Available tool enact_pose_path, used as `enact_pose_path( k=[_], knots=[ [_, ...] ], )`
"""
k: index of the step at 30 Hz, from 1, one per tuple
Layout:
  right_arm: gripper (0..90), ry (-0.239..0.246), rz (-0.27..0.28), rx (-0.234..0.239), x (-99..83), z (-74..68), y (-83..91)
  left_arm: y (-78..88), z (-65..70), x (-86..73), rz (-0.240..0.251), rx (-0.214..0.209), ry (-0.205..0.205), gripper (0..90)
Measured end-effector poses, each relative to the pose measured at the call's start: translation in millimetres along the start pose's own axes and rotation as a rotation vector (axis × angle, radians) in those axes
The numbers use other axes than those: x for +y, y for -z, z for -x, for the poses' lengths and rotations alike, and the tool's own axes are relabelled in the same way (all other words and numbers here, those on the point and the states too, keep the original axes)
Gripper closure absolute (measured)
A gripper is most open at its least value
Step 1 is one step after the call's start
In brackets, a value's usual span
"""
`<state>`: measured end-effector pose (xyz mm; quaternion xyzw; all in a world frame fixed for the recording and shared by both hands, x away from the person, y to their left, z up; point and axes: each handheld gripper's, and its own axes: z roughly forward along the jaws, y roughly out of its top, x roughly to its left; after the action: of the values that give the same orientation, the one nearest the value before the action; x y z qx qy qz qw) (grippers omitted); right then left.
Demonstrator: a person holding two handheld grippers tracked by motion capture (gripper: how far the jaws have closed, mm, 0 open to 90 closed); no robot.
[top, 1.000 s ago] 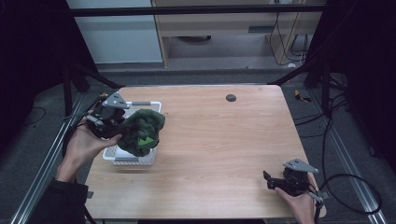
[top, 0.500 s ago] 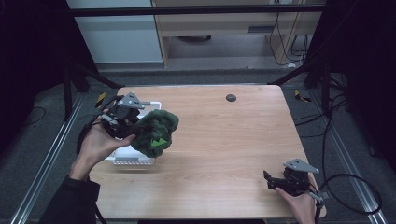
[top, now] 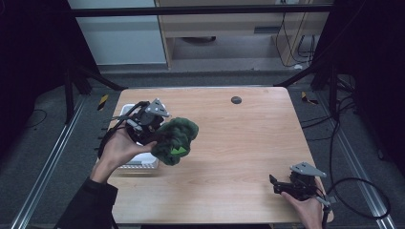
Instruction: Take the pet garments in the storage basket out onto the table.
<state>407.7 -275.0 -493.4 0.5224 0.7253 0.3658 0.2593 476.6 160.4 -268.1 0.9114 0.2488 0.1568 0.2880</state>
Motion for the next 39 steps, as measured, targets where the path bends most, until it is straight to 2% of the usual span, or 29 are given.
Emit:
enact_pose_path(
  k=[20,39],
  knots=[
    [4.9,0.012,0.007,0.001,-0.1,0.0,0.3,-35.7,17.9,19.0,0.0,-0.058,-0.038,79.6],
    [4.7,0.011,0.019,-0.005,0.8,0.7,1.2,-76.5,32.8,28.0,-0.032,-0.103,-0.07,79.5]
  ],
)
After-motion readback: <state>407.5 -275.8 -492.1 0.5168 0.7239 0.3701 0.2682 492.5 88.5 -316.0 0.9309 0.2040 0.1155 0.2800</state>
